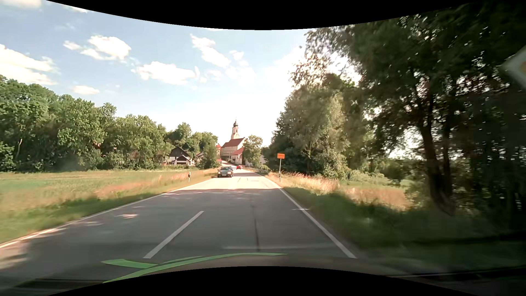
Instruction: Follow the waypoints while adhering to traffic rules and regulations
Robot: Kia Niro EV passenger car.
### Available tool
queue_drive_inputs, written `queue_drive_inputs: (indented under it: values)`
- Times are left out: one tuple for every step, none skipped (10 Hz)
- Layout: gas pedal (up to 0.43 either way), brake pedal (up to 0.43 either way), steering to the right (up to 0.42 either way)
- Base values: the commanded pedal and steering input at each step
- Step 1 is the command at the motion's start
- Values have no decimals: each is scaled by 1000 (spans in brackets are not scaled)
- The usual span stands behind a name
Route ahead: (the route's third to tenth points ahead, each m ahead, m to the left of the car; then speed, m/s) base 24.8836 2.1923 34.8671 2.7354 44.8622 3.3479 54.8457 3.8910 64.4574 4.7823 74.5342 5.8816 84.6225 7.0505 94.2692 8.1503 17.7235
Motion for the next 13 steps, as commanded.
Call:
queue_drive_inputs:
  values:
    - [0, 201, -16]
    - [0, 195, -17]
    - [0, 183, -17]
    - [0, 183, -17]
    - [0, 183, -16]
    - [0, 183, -14]
    - [0, 177, -13]
    - [0, 171, -14]
    - [0, 171, -14]
    - [0, 159, -13]
    - [0, 159, -13]
    - [0, 152, -13]
    - [0, 152, -13]
